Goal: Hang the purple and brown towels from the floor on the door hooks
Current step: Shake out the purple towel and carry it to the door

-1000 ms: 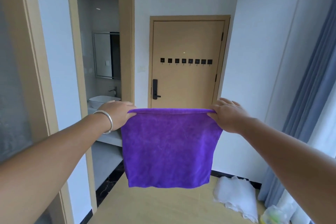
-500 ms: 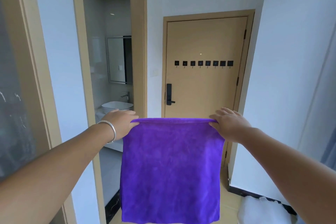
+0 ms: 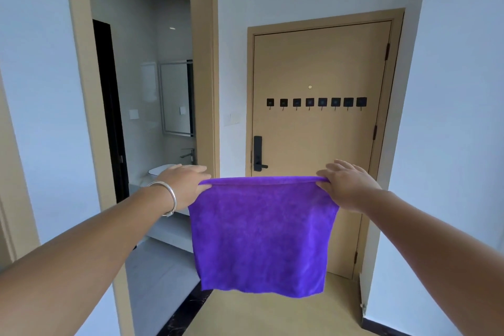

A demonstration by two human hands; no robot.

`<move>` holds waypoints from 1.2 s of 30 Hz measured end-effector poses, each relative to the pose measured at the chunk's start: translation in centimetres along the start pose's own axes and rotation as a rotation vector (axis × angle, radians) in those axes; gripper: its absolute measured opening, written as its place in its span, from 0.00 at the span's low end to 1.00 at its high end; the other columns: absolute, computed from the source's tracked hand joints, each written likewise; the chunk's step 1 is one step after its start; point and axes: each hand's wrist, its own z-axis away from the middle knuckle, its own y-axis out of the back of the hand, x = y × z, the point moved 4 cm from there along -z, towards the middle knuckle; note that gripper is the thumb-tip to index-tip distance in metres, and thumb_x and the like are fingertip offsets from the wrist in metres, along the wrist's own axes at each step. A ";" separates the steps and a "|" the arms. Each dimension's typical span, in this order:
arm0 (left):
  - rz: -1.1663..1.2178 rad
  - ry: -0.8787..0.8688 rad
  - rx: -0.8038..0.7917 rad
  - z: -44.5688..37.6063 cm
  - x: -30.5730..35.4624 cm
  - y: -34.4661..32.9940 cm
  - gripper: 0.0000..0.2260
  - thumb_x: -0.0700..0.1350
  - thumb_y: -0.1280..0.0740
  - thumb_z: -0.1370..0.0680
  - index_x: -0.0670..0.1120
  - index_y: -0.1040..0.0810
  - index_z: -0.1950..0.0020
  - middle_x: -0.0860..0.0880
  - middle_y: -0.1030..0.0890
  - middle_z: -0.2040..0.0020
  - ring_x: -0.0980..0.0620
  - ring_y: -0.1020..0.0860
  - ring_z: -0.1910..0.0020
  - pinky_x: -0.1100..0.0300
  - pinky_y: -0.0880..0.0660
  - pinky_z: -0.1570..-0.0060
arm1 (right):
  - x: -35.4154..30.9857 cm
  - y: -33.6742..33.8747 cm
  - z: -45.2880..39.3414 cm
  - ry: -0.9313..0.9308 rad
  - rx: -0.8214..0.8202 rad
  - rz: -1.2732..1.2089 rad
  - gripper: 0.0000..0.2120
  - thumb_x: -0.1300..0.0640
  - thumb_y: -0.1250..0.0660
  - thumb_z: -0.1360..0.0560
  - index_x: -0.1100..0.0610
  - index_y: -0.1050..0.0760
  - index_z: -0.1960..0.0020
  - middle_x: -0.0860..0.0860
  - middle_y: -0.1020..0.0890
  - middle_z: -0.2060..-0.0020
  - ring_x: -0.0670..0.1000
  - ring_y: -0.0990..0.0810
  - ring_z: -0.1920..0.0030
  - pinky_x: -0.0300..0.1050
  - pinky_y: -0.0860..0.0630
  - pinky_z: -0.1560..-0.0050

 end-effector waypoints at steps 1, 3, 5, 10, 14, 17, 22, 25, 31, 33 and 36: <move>0.004 -0.006 -0.002 -0.9 -0.1 -0.4 0.18 0.55 0.51 0.17 0.52 0.25 0.38 0.52 0.27 0.37 0.49 0.28 0.36 0.53 0.34 0.36 | 0.2 -0.5 -0.9 -0.001 -0.005 -0.002 0.20 0.41 0.53 0.18 0.43 0.32 0.31 0.45 0.30 0.35 0.49 0.43 0.26 0.48 0.42 0.28; 0.020 -0.011 0.005 -2.9 -0.6 -1.4 0.17 0.56 0.50 0.17 0.52 0.24 0.43 0.52 0.26 0.42 0.48 0.26 0.39 0.55 0.32 0.43 | 0.6 -1.8 -3.0 -0.002 -0.012 -0.006 0.20 0.41 0.53 0.18 0.44 0.33 0.31 0.44 0.30 0.34 0.49 0.44 0.26 0.48 0.42 0.28; 0.024 -0.009 -0.007 -5.0 -1.2 -2.8 0.17 0.55 0.50 0.17 0.51 0.24 0.42 0.52 0.26 0.40 0.48 0.26 0.38 0.55 0.31 0.42 | 0.8 -3.4 -5.1 0.000 -0.025 -0.006 0.21 0.41 0.53 0.18 0.44 0.33 0.30 0.45 0.30 0.34 0.49 0.44 0.26 0.48 0.43 0.28; 0.055 -0.043 -0.009 -11.5 -3.8 -6.6 0.17 0.55 0.50 0.17 0.53 0.24 0.39 0.52 0.25 0.39 0.48 0.27 0.38 0.56 0.33 0.40 | 0.9 -6.8 -11.3 -0.019 -0.057 0.006 0.21 0.41 0.54 0.18 0.44 0.34 0.29 0.45 0.32 0.30 0.50 0.46 0.24 0.49 0.45 0.27; 0.068 -0.041 -0.010 -17.4 -6.7 -9.9 0.19 0.55 0.49 0.17 0.52 0.24 0.35 0.52 0.26 0.34 0.50 0.28 0.37 0.55 0.34 0.36 | 1.0 -9.0 -16.9 -0.041 -0.088 0.033 0.22 0.41 0.54 0.18 0.43 0.35 0.28 0.45 0.34 0.29 0.50 0.47 0.24 0.49 0.46 0.26; 0.052 -0.053 0.004 -22.1 -9.3 -12.1 0.19 0.56 0.50 0.17 0.52 0.24 0.37 0.52 0.26 0.33 0.50 0.28 0.37 0.54 0.33 0.36 | 0.7 -10.0 -21.8 -0.053 -0.078 0.032 0.22 0.41 0.54 0.18 0.43 0.34 0.29 0.44 0.31 0.31 0.49 0.45 0.25 0.48 0.45 0.28; 0.087 -0.059 -0.020 -28.5 -13.1 -14.6 0.19 0.56 0.51 0.17 0.56 0.30 0.29 0.53 0.35 0.25 0.49 0.34 0.29 0.53 0.38 0.30 | -0.1 -11.4 -28.4 -0.076 -0.064 0.045 0.21 0.41 0.53 0.18 0.44 0.32 0.31 0.45 0.29 0.35 0.49 0.41 0.27 0.47 0.43 0.30; 0.108 -0.069 -0.030 -31.0 -14.4 -15.7 0.19 0.56 0.51 0.17 0.56 0.31 0.28 0.54 0.34 0.26 0.49 0.33 0.30 0.53 0.37 0.31 | -0.4 -12.3 -31.1 -0.078 -0.063 0.042 0.21 0.41 0.54 0.18 0.44 0.30 0.33 0.45 0.27 0.39 0.48 0.38 0.30 0.47 0.40 0.31; 0.160 -0.081 -0.051 -35.7 -16.2 -18.6 0.19 0.55 0.50 0.16 0.50 0.25 0.37 0.48 0.27 0.34 0.46 0.28 0.38 0.52 0.33 0.38 | -0.3 -15.1 -36.4 -0.078 -0.083 0.032 0.20 0.42 0.53 0.18 0.44 0.29 0.34 0.45 0.26 0.40 0.48 0.37 0.30 0.47 0.39 0.31; 0.188 -0.073 -0.061 -37.5 -16.7 -19.8 0.19 0.55 0.50 0.16 0.51 0.26 0.34 0.50 0.29 0.30 0.46 0.29 0.35 0.51 0.33 0.34 | 0.0 -16.2 -38.3 -0.076 -0.092 0.025 0.20 0.42 0.53 0.18 0.44 0.29 0.35 0.45 0.26 0.41 0.49 0.37 0.30 0.47 0.39 0.31; 0.183 -0.073 -0.081 -40.6 -17.1 -21.5 0.19 0.55 0.50 0.16 0.55 0.31 0.28 0.54 0.33 0.26 0.48 0.33 0.30 0.51 0.36 0.30 | 0.9 -18.2 -41.6 -0.080 -0.102 0.021 0.19 0.42 0.53 0.18 0.44 0.29 0.35 0.45 0.26 0.40 0.48 0.38 0.30 0.47 0.39 0.31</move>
